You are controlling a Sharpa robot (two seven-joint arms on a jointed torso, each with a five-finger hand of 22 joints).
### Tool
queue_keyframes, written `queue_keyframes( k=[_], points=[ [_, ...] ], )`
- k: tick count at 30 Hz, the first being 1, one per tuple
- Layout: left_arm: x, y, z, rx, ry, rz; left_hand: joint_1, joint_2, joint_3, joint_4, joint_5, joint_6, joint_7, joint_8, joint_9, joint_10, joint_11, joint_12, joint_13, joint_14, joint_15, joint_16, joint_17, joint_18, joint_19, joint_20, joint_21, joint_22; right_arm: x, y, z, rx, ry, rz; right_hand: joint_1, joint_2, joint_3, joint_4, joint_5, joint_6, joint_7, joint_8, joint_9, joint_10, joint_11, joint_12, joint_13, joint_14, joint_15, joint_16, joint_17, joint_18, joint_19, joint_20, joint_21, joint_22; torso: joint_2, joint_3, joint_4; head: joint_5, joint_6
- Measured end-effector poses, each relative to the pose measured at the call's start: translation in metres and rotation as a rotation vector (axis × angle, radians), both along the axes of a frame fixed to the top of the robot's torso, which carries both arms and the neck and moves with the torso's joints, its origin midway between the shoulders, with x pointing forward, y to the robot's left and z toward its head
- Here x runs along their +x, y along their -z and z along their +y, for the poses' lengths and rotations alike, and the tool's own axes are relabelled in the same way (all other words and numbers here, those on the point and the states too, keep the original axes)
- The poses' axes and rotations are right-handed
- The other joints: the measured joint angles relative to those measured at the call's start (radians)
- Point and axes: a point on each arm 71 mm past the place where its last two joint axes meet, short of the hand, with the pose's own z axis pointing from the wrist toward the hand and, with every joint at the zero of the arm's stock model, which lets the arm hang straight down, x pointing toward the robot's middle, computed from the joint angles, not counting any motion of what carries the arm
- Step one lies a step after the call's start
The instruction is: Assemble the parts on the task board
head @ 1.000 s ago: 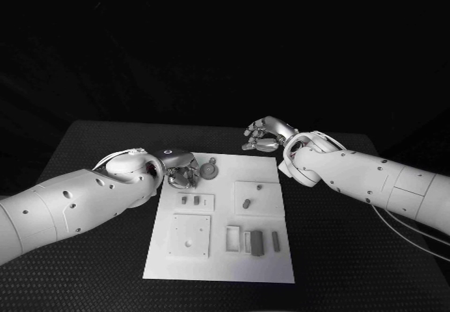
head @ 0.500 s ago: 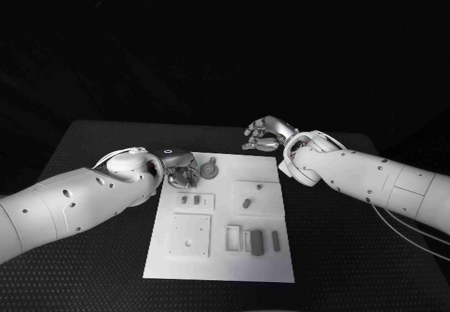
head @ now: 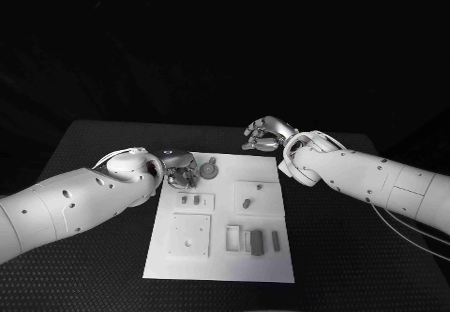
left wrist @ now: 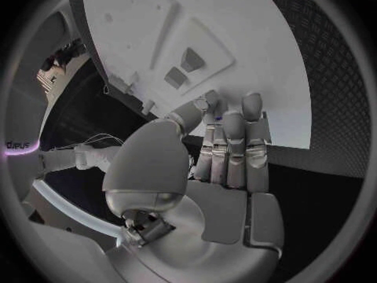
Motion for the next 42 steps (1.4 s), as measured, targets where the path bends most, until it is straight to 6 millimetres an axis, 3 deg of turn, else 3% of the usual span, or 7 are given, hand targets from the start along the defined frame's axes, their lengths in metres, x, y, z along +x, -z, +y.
queue_keyframes(
  k=[31,33,38,42],
  points=[
    [-0.0019,0.0022,-0.0029,0.008,0.010,0.012,-0.003,0.001,0.000,-0.002,0.000,0.002,-0.002,0.001,0.002,0.002,0.002,-0.005,0.002,0.000,0.000,0.000,0.000,0.000,0.000,0.000,0.000,0.000,-0.0001,0.0000,-0.0002,0.000,0.000,0.001,0.000,0.000,-0.003,-0.003,0.000,0.000,0.000,0.003,-0.002,0.000,0.000,0.000,-0.004,0.000,0.000,-0.008,0.003,0.000,0.000,0.000,-0.004,0.003,0.000,0.0005,-0.0006,0.001,-0.002],
    [-0.0018,0.0023,-0.0031,0.008,0.010,0.013,-0.003,0.001,0.000,-0.003,-0.004,-0.002,0.002,0.000,0.001,0.000,0.005,-0.015,0.000,-0.007,0.007,-0.003,-0.002,0.000,-0.005,0.003,0.000,0.000,-0.0001,0.0000,-0.0003,0.000,0.000,0.001,0.000,0.000,-0.003,-0.003,0.000,0.000,0.000,0.003,-0.002,0.000,0.000,0.000,-0.005,0.000,0.000,-0.008,0.003,0.000,0.000,0.000,-0.004,0.003,0.000,0.0004,-0.0006,0.001,-0.002],
    [-0.0022,0.0040,-0.0021,0.006,0.007,0.016,-0.009,-0.023,-0.023,-0.002,-0.004,-0.057,0.033,-0.033,-0.017,-0.047,0.022,-0.029,-0.014,-0.022,0.022,-0.007,-0.004,-0.001,-0.027,0.008,0.000,0.000,-0.0001,0.0000,-0.0004,0.000,0.000,0.001,0.000,0.000,-0.003,-0.003,0.000,0.000,0.000,0.003,-0.002,0.000,0.000,0.000,-0.006,0.000,0.000,-0.008,0.004,0.000,0.000,0.000,-0.004,0.004,0.000,0.0004,-0.0006,0.001,-0.002],
    [-0.0027,0.0066,-0.0001,-0.003,0.000,0.021,0.000,-0.060,-0.039,0.000,-0.004,-0.126,0.052,-0.069,-0.035,-0.095,0.038,-0.029,-0.025,-0.054,0.039,-0.020,-0.013,-0.001,-0.052,0.026,-0.020,0.000,-0.0002,0.0000,-0.0008,0.000,0.000,0.001,0.000,0.000,-0.003,-0.003,0.000,0.000,0.000,0.003,-0.002,0.000,0.000,0.000,-0.007,0.000,0.000,-0.008,0.004,0.000,0.000,0.000,-0.006,0.004,0.000,0.0005,-0.0003,0.001,-0.002]
  ],
)
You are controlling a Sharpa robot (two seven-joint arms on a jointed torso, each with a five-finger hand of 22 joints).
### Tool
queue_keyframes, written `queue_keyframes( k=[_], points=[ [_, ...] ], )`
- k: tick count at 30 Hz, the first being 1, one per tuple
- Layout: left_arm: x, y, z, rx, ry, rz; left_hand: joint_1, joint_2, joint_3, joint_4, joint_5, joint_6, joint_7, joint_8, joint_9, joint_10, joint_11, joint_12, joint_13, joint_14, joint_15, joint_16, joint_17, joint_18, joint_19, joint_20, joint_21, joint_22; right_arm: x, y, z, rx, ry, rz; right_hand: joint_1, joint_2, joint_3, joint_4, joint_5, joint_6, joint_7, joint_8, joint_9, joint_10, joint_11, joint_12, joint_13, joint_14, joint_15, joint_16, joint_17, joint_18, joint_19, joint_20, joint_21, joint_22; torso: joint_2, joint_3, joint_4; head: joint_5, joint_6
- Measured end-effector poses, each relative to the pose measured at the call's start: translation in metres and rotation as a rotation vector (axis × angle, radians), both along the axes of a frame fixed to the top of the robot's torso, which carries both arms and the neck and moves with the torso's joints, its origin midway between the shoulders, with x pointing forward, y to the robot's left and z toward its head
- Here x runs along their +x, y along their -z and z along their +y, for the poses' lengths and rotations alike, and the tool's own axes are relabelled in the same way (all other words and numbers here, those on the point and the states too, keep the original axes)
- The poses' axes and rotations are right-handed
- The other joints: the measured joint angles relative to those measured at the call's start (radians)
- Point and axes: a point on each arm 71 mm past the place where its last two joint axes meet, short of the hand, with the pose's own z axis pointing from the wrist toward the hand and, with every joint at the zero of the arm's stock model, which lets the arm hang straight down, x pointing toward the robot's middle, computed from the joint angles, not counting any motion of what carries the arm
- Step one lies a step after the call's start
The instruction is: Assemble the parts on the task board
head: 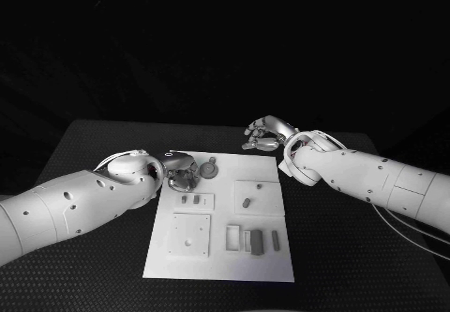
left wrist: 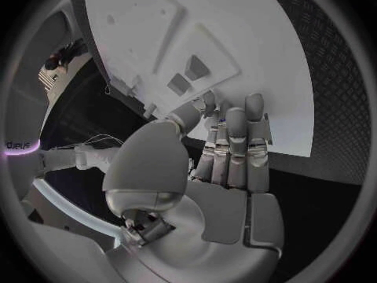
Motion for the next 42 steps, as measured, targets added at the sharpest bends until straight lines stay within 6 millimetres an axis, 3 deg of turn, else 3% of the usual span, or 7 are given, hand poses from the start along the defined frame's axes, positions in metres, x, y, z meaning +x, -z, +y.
queue_keyframes(
  k=[8,19,26,33,36,39,42],
  points=[
    [0.001,-0.002,0.001,-0.024,-0.011,-0.009,-0.005,-0.020,-0.032,0.002,0.000,-0.068,0.001,-0.028,-0.013,-0.052,0.013,0.000,-0.014,-0.013,0.013,-0.003,-0.006,0.001,-0.008,0.013,-0.007,0.000,0.000,0.000,0.000,0.000,0.000,0.000,0.000,0.000,0.000,0.000,0.000,0.000,0.000,0.000,-0.001,0.000,0.000,-0.004,-0.001,0.000,0.000,-0.004,0.001,0.000,0.000,0.000,-0.002,0.001,0.000,-0.0007,0.0001,-0.001,0.000],
    [0.002,-0.003,0.007,-0.037,-0.028,-0.020,-0.002,-0.023,-0.038,0.000,0.000,-0.078,0.002,-0.028,-0.013,-0.059,0.012,0.005,-0.016,-0.014,0.014,-0.003,-0.008,0.001,-0.008,0.013,-0.011,0.000,0.000,0.000,-0.001,-0.001,0.000,0.001,0.000,0.000,0.000,0.000,0.000,0.000,0.000,0.000,-0.001,0.000,0.000,-0.004,-0.004,0.000,0.000,-0.004,0.003,0.000,0.000,0.000,-0.002,0.003,0.000,-0.0006,0.0000,-0.003,-0.001],
    [0.004,-0.003,0.034,-0.044,-0.081,-0.013,-0.001,-0.025,-0.044,0.000,0.000,-0.074,0.006,-0.020,-0.009,-0.062,0.016,0.012,-0.019,-0.016,0.016,-0.003,-0.011,0.002,-0.008,0.020,-0.015,0.000,0.000,0.003,-0.004,-0.022,-0.024,0.029,0.021,0.003,0.000,0.000,0.000,0.026,0.004,0.025,0.003,0.033,-0.012,-0.004,-0.009,0.008,0.004,-0.011,0.012,0.000,0.000,0.000,-0.009,0.012,0.000,0.0006,-0.0007,-0.006,0.004],
    [0.005,-0.006,0.062,-0.091,-0.152,0.015,-0.001,-0.025,-0.049,0.000,0.000,-0.063,0.012,-0.008,-0.005,-0.072,0.018,0.016,-0.020,-0.020,0.020,-0.003,-0.013,0.003,-0.012,0.024,-0.019,0.000,-0.004,0.004,-0.025,-0.084,-0.036,0.050,0.027,0.008,0.000,0.000,0.000,0.061,-0.012,0.044,0.005,0.079,-0.025,-0.011,-0.022,0.062,-0.022,0.000,0.033,0.000,0.049,-0.004,-0.009,0.015,0.000,0.0012,-0.0005,-0.015,0.006],
    [0.006,-0.010,0.077,-0.161,-0.205,0.037,-0.001,-0.025,-0.050,0.001,0.000,-0.041,0.019,0.007,0.000,-0.074,0.021,0.035,-0.019,-0.021,0.021,-0.003,-0.014,0.002,-0.012,0.024,-0.019,0.000,-0.005,0.005,-0.040,-0.127,-0.024,0.052,0.027,0.008,0.000,0.000,0.000,0.076,-0.012,0.051,0.006,0.101,-0.032,-0.015,-0.026,0.087,-0.029,0.006,0.041,0.000,0.073,-0.005,-0.009,0.015,-0.001,0.0007,0.0012,-0.022,0.004],
    [0.007,-0.014,0.089,-0.279,-0.267,0.062,-0.019,-0.018,-0.058,0.003,0.000,-0.020,0.016,0.021,0.005,-0.056,0.016,0.056,-0.011,-0.026,0.015,-0.011,-0.021,0.003,-0.014,0.026,-0.032,0.000,-0.008,0.006,-0.047,-0.169,-0.035,0.061,0.026,0.008,0.000,0.000,0.000,0.082,-0.014,0.054,0.006,0.122,-0.039,-0.022,-0.031,0.111,-0.045,0.012,0.051,0.016,0.103,-0.006,-0.009,0.013,-0.003,-0.0001,0.0025,-0.027,0.004],
    [0.008,-0.018,0.102,-0.424,-0.344,0.099,-0.043,-0.017,-0.058,0.003,-0.007,-0.020,0.016,0.021,0.006,-0.055,0.015,0.058,-0.011,-0.085,0.023,-0.078,-0.054,0.011,-0.082,0.041,-0.085,-0.013,-0.016,0.012,-0.048,-0.218,-0.067,0.081,0.026,0.008,0.000,0.000,0.000,0.082,-0.014,0.055,0.006,0.127,-0.038,-0.027,-0.035,0.117,-0.045,0.012,0.055,0.016,0.109,-0.005,-0.009,0.009,-0.003,-0.0001,0.0027,-0.027,0.006]
  ],
)
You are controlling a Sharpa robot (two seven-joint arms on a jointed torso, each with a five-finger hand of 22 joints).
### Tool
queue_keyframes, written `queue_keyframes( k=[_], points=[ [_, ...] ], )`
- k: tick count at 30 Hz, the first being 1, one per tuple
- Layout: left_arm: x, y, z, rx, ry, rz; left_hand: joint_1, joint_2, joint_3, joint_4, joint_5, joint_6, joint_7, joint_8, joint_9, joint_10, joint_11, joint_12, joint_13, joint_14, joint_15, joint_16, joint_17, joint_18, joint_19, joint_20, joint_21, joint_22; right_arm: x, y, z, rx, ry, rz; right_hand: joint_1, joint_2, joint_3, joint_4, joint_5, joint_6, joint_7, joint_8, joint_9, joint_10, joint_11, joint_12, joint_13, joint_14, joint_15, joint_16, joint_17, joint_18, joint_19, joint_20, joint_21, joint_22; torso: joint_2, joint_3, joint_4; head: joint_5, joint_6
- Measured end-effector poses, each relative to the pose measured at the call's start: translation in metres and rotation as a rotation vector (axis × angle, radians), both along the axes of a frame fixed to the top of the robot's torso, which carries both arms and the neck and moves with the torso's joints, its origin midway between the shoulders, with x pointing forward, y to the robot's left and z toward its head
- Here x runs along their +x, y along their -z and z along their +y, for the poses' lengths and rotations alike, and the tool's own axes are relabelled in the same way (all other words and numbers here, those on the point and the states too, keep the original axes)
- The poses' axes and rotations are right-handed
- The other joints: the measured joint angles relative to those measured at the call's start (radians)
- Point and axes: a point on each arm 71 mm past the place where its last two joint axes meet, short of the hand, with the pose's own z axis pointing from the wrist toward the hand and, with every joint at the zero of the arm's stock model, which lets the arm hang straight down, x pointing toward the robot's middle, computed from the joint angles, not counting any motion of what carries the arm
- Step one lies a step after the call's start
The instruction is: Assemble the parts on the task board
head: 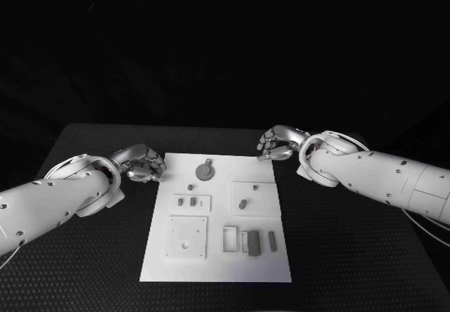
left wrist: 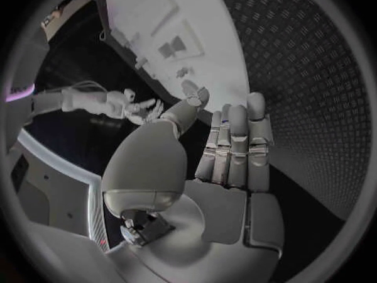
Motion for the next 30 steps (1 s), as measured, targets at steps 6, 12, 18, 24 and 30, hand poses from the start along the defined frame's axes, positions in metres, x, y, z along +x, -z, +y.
queue_keyframes(
  k=[6,12,18,24,30],
  points=[
    [0.001,-0.003,0.017,-0.212,-0.108,0.053,-0.029,0.006,0.016,-0.004,0.000,-0.015,0.003,0.006,0.002,-0.029,0.029,0.008,-0.005,-0.094,0.038,-0.206,-0.093,0.009,-0.130,0.032,-0.140,-0.099,-0.012,0.006,0.013,-0.065,-0.072,0.009,0.000,0.000,0.000,0.000,0.000,0.008,0.000,0.000,-0.002,0.017,-0.006,-0.005,-0.004,0.015,-0.008,0.000,0.007,0.000,0.018,0.000,-0.004,-0.003,-0.001,0.0000,-0.0032,0.001,0.005],
    [0.000,-0.004,0.018,-0.333,-0.148,0.086,-0.038,0.006,0.022,-0.003,0.000,-0.041,0.016,0.006,0.002,-0.068,0.050,0.008,-0.028,-0.157,0.096,-0.388,-0.154,-0.026,-0.252,0.083,-0.168,-0.191,-0.029,0.022,0.019,-0.149,-0.128,0.033,0.002,-0.002,0.002,-0.002,0.000,0.018,-0.010,0.006,-0.002,0.032,-0.010,-0.011,-0.007,0.028,-0.014,0.000,0.016,0.016,0.032,-0.004,-0.008,-0.004,-0.004,-0.0002,-0.0049,-0.004,0.007],
    [-0.001,-0.006,0.021,-0.428,-0.176,0.098,-0.038,0.006,0.023,-0.002,0.005,-0.042,0.016,0.011,0.001,-0.068,0.050,0.008,-0.040,-0.145,0.108,-0.441,-0.158,-0.026,-0.262,0.093,-0.168,-0.230,-0.041,0.028,0.027,-0.194,-0.167,0.031,0.009,-0.009,0.003,-0.003,0.000,0.018,-0.010,0.005,-0.004,0.039,-0.011,-0.015,-0.010,0.036,-0.015,0.000,0.022,0.016,0.043,0.000,-0.012,-0.005,-0.004,-0.0012,-0.0043,-0.003,0.007],
    [-0.001,-0.007,0.023,-0.494,-0.196,0.101,-0.041,0.010,0.025,0.000,0.013,-0.042,0.016,0.015,0.001,-0.068,0.050,0.008,-0.043,-0.142,0.111,-0.453,-0.156,-0.026,-0.262,0.093,-0.168,-0.240,-0.049,0.037,0.032,-0.223,-0.189,0.037,0.009,-0.009,0.003,-0.003,0.000,0.022,-0.007,0.005,-0.004,0.043,-0.014,-0.019,-0.012,0.036,-0.015,0.000,0.024,0.015,0.046,-0.004,-0.012,-0.005,-0.003,-0.0012,-0.0051,0.001,0.008],
    [-0.001,-0.007,0.022,-0.522,-0.198,0.103,-0.041,0.010,0.025,0.000,0.013,-0.042,0.016,0.015,0.001,-0.068,0.050,0.008,-0.045,-0.142,0.111,-0.457,-0.155,-0.026,-0.262,0.093,-0.168,-0.243,-0.051,0.041,0.037,-0.240,-0.199,0.034,0.009,-0.009,0.003,-0.003,0.000,0.022,-0.007,0.005,-0.006,0.043,-0.014,-0.019,-0.013,0.039,-0.018,0.000,0.025,0.015,0.050,0.000,-0.016,-0.005,-0.002,-0.0012,-0.0055,0.002,0.008]
  ],
)
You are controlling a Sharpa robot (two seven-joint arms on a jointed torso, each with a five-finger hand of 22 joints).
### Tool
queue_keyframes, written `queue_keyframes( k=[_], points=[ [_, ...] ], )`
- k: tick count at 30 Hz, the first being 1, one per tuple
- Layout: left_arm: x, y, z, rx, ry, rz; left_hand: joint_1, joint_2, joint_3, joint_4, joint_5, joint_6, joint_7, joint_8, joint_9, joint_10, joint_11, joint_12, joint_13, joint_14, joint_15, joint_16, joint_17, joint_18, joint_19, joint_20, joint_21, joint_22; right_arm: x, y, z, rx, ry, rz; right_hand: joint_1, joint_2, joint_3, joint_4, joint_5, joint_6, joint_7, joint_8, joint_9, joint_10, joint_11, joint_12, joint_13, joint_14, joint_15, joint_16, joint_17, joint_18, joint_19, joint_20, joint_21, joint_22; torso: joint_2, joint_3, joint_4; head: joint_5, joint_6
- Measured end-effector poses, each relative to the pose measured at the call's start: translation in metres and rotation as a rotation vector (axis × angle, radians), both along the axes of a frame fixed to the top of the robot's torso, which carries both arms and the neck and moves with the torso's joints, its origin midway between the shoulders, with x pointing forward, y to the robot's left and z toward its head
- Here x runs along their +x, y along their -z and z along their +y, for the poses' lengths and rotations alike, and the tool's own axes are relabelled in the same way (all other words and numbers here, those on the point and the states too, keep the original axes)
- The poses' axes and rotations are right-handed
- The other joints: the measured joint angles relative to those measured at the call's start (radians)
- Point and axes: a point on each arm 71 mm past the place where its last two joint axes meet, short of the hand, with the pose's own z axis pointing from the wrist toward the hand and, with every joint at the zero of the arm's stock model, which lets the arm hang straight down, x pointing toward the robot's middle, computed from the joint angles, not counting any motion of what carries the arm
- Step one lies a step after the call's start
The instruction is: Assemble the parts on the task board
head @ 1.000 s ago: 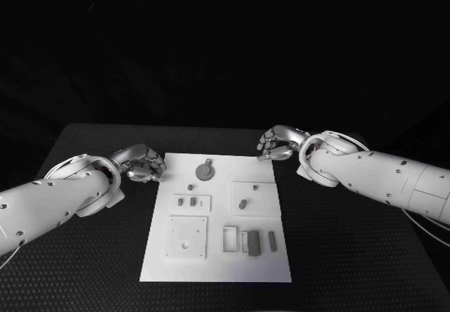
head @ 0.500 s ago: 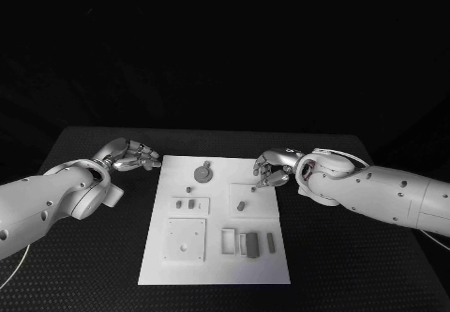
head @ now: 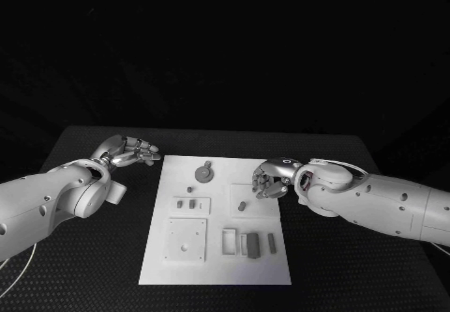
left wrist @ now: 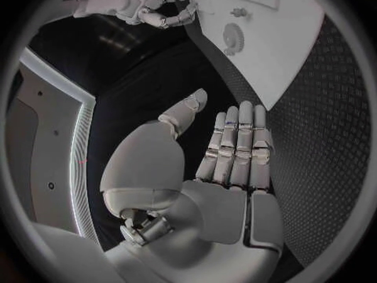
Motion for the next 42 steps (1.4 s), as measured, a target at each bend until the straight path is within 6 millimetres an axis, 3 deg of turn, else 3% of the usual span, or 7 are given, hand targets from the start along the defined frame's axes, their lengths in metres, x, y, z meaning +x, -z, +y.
queue_keyframes(
  k=[16,22,28,33,35,37,42],
  points=[
    [0.000,0.000,-0.001,-0.022,-0.003,0.004,-0.004,0.004,0.000,0.000,0.000,0.000,0.000,0.000,0.000,0.000,0.000,0.000,-0.003,0.004,-0.004,-0.008,0.003,0.000,0.000,0.000,0.000,-0.006,0.003,0.005,0.009,-0.023,-0.010,-0.030,0.029,0.029,0.010,-0.004,0.000,0.013,-0.009,0.000,-0.002,0.019,-0.004,-0.012,-0.001,0.008,-0.001,-0.004,0.013,0.000,0.014,0.000,-0.013,0.000,0.001,0.0004,0.0014,0.002,-0.004],
    [0.000,0.000,-0.001,-0.025,-0.003,0.006,-0.004,0.004,0.000,0.000,0.000,0.000,0.000,0.000,0.000,0.000,0.000,0.000,-0.005,0.008,-0.001,-0.015,0.005,0.000,0.000,0.000,0.000,-0.009,0.004,0.006,0.009,-0.032,-0.011,-0.040,0.052,0.052,0.014,-0.005,0.000,0.022,-0.015,0.006,-0.003,0.031,-0.006,-0.012,-0.005,0.016,-0.009,-0.008,0.019,0.015,0.020,-0.001,-0.014,0.002,0.001,0.0004,0.0012,-0.007,-0.006],
    [0.000,0.000,0.000,-0.027,-0.005,0.008,-0.008,0.008,0.000,0.000,0.000,0.000,0.000,0.000,0.000,0.000,0.000,0.000,-0.006,0.008,-0.001,-0.015,0.006,0.000,0.000,0.000,0.000,-0.012,0.004,0.006,0.011,-0.039,-0.017,-0.048,0.074,0.074,0.023,-0.005,0.000,0.035,-0.021,0.012,-0.003,0.045,-0.013,-0.012,-0.009,0.028,-0.014,-0.008,0.028,0.016,0.034,-0.002,-0.017,0.004,0.001,0.0006,0.0006,-0.008,-0.006],
    [0.000,0.000,0.000,-0.028,-0.006,0.010,-0.008,0.008,0.000,0.000,0.000,-0.002,-0.002,0.003,0.000,0.000,0.000,0.000,-0.011,0.027,-0.008,-0.015,0.018,0.000,0.009,-0.001,0.002,-0.016,0.004,0.007,0.012,-0.048,-0.023,-0.052,0.089,0.063,0.121,0.007,0.000,0.065,-0.029,0.018,-0.006,0.079,-0.022,-0.017,-0.011,0.060,-0.024,-0.008,0.041,0.016,0.071,0.002,-0.022,0.005,0.001,0.0006,0.0006,-0.009,-0.008],
    [0.000,0.000,0.000,-0.028,-0.007,0.011,-0.008,0.008,0.000,0.000,0.000,-0.003,-0.003,0.004,0.000,0.000,0.000,0.004,-0.013,0.044,-0.015,-0.015,0.027,-0.001,0.025,-0.006,0.010,-0.017,0.003,0.007,0.012,-0.051,-0.024,-0.054,0.084,0.057,0.130,0.005,0.000,0.070,-0.027,0.018,-0.006,0.083,-0.025,-0.017,-0.009,0.063,-0.027,-0.008,0.045,0.016,0.074,0.001,-0.022,0.007,0.001,0.0006,0.0006,-0.009,-0.008],
    [0.001,0.000,0.000,-0.028,-0.008,0.011,-0.008,0.008,0.000,0.000,0.000,-0.003,-0.003,0.004,0.000,0.000,0.000,0.004,-0.013,0.045,-0.016,-0.015,0.030,-0.002,0.028,-0.008,0.010,-0.017,0.003,0.007,0.012,-0.054,-0.026,-0.055,0.081,0.055,0.136,0.005,0.000,0.076,-0.033,0.022,-0.005,0.093,-0.028,-0.019,-0.008,0.072,-0.029,-0.008,0.050,0.031,0.083,0.001,-0.022,0.008,0.001,0.0006,0.0006,-0.009,-0.008],
    [0.001,0.001,0.001,-0.027,-0.010,0.012,-0.008,0.008,0.000,0.000,0.000,-0.003,-0.003,0.004,0.000,0.000,0.000,0.004,-0.013,0.045,-0.016,-0.015,0.031,-0.002,0.028,-0.008,0.010,-0.018,0.003,0.008,0.012,-0.059,-0.029,-0.058,0.072,0.057,0.145,0.005,0.000,0.094,-0.038,0.029,-0.005,0.113,-0.034,-0.022,-0.001,0.086,-0.036,-0.008,0.064,0.031,0.101,-0.001,-0.022,0.013,0.000,0.0006,0.0007,-0.008,-0.010]
  ],
)
